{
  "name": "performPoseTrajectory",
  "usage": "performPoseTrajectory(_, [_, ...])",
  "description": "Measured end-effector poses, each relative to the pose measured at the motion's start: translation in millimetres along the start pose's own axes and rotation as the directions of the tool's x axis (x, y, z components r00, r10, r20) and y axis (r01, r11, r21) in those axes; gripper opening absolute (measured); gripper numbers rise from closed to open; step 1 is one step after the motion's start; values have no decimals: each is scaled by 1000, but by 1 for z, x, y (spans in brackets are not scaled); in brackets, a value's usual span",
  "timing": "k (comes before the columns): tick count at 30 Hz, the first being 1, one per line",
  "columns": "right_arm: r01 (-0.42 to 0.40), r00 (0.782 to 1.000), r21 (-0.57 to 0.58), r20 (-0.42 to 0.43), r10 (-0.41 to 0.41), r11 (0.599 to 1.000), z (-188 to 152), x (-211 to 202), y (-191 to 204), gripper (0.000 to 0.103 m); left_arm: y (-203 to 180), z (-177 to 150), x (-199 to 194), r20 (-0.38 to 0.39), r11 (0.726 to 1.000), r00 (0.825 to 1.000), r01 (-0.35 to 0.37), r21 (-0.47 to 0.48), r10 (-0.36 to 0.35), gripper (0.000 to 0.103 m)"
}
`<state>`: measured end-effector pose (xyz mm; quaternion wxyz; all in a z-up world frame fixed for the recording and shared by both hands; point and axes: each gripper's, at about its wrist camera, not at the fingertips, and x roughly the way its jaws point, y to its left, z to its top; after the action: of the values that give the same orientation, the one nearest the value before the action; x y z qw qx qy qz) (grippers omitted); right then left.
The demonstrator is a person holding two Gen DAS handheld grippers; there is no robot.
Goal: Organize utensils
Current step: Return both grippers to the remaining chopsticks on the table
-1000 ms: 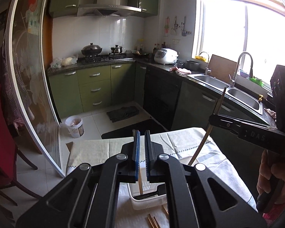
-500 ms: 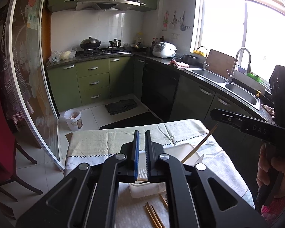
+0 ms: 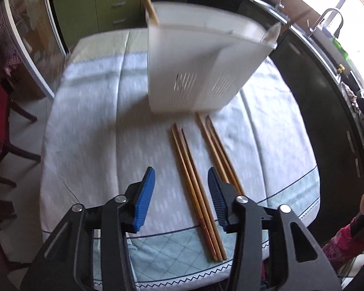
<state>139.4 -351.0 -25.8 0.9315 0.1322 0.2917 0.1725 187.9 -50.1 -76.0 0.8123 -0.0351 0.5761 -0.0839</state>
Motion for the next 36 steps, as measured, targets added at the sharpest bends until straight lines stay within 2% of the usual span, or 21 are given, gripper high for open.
performPoseTrajectory(1, [6, 1000, 10, -11, -6, 1000, -10, -1, -5, 36, -1, -1, 11, -27, 1000, 1000, -11, -5, 11, 26])
performPoseTrajectory(6, [-2, 998, 38, -67, 5, 999, -51, 3, -21, 35, -4, 1, 45, -94, 997, 994, -56, -57, 51, 25])
performPoseTrajectory(10, [-15, 995, 56, -102, 21, 998, -70, 13, -25, 35, -5, 2, 61, -136, 995, 989, -69, -76, 58, 25])
performPoseTrajectory(18, [-24, 990, 65, -138, 33, 998, -78, 26, -23, 35, -12, 0, 73, -160, 991, 981, -120, -64, 108, 24])
performPoseTrajectory(21, [-24, 985, 36, -172, 30, 999, -80, 35, -16, 35, -13, -2, 77, -174, 990, 977, -132, -53, 121, 18])
performPoseTrajectory(24, [-28, 972, -20, -232, 23, 999, -81, 54, -1, 35, -19, -2, 80, -170, 990, 976, -140, -29, 133, 10])
performPoseTrajectory(28, [-53, 943, -102, -332, 17, 993, -86, 88, 23, 35, -13, -4, 80, -164, 990, 976, -142, 4, 140, 7])
performPoseTrajectory(31, [-38, 920, -173, -390, -33, 984, -88, 116, 42, 35, -5, -7, 80, -155, 987, 975, -155, 36, 159, 7])
performPoseTrajectory(36, [-37, 872, -221, -483, -77, 975, -97, 163, 62, 34, 17, -8, 78, -145, 988, 977, -154, 19, 155, 7])
